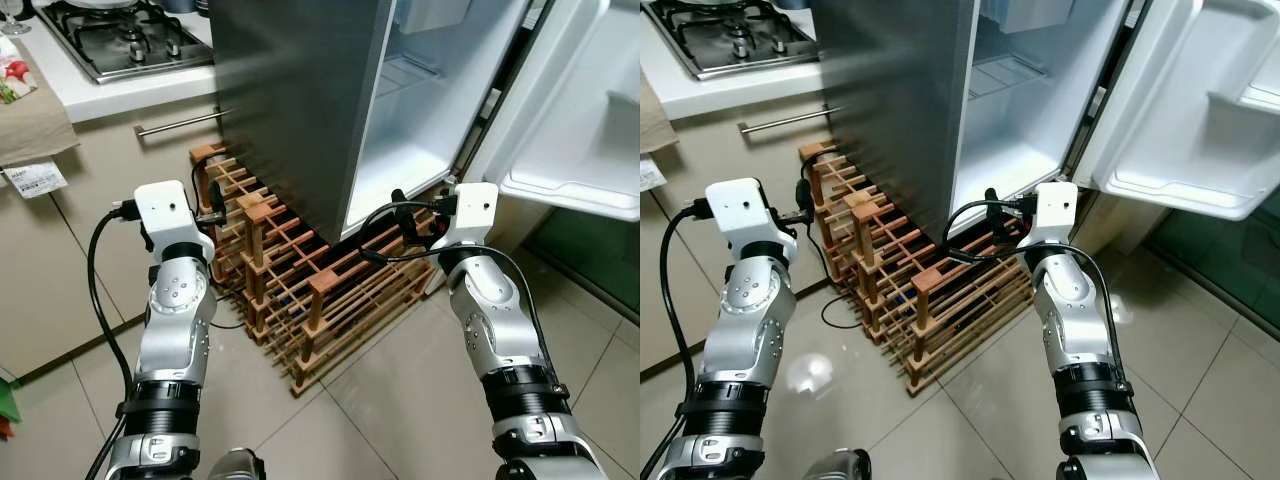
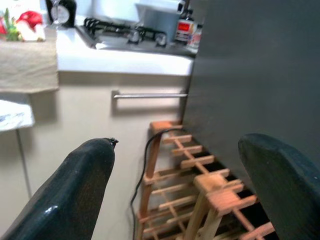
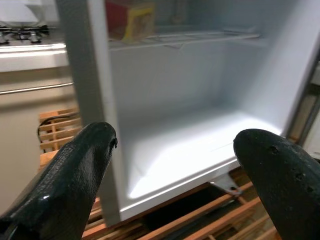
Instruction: Restocking fridge
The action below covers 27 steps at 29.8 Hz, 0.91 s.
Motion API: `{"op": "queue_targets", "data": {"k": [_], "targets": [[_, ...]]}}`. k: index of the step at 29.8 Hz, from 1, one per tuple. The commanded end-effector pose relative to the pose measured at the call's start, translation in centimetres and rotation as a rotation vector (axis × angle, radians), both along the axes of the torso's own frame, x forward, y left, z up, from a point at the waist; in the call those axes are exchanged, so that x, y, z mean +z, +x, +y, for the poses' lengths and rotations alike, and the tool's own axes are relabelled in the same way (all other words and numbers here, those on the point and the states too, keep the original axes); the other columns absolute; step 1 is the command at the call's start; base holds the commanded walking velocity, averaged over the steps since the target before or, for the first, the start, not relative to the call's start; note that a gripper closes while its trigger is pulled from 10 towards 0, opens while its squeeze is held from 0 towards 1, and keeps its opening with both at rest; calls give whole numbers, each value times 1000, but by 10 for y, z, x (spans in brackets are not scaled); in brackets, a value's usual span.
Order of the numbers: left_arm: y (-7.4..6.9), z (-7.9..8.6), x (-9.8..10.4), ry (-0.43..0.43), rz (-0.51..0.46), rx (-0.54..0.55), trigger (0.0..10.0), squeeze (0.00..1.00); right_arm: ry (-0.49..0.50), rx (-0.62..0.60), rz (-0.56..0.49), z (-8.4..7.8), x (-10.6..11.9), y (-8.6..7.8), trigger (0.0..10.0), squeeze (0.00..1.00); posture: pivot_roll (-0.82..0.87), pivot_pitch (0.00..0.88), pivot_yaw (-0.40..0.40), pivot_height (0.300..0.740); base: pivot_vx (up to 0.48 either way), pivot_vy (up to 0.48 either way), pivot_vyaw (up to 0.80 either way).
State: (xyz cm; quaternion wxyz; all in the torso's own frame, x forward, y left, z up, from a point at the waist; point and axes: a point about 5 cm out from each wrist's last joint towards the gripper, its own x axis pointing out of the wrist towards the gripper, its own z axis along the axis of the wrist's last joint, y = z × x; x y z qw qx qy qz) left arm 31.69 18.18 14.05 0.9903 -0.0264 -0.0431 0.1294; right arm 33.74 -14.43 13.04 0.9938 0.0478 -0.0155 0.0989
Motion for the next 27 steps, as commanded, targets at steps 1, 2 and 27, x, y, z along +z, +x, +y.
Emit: {"op": "queue_targets", "data": {"k": [1, 2, 27], "targets": [[-1, 0, 0, 8, 11, -3, 10000, 0, -15, -22, 36, -1, -4, 3, 10000, 125, -10, 0, -51, 740, 0, 0, 0], [1, 2, 2, 14, 7, -9, 10000, 0, 2, -24, 38, 0, -4, 3, 10000, 125, -2, 0, -49, 740, 0, 0, 0], [4, 14, 8, 339, 69, -96, 10000, 0, 87, -39, -3, -8, -10, 0, 10000, 294, 46, 0, 28, 740, 0, 217, 485]]}}
